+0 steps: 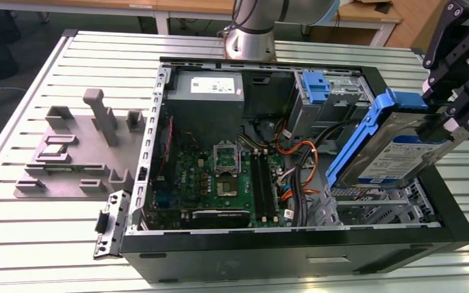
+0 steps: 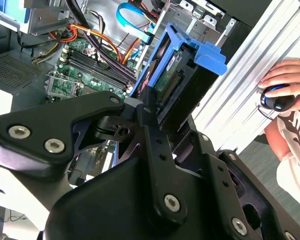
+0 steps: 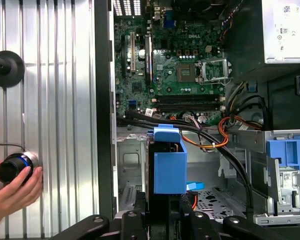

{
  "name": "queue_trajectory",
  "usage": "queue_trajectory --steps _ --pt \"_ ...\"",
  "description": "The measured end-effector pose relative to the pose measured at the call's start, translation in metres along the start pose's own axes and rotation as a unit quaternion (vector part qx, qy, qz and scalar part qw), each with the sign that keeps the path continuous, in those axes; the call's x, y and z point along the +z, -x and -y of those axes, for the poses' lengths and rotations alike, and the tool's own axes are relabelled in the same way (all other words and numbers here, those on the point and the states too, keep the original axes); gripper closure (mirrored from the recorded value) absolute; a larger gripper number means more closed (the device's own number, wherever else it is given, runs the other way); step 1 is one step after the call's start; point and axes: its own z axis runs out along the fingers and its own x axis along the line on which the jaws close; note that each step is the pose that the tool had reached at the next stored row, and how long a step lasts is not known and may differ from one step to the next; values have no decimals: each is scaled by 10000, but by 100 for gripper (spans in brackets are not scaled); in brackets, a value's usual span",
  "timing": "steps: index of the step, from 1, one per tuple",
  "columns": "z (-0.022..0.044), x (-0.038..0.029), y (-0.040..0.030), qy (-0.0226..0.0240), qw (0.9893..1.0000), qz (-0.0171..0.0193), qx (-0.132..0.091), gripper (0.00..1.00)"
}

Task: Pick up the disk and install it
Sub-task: 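Pick up the disk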

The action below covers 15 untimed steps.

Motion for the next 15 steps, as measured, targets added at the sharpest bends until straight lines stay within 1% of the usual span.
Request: queue_trajectory --steps 8,15 --pt "4 17 0 0 10000 0 0 65" --pt "73 37 3 0 10000 0 1 65"
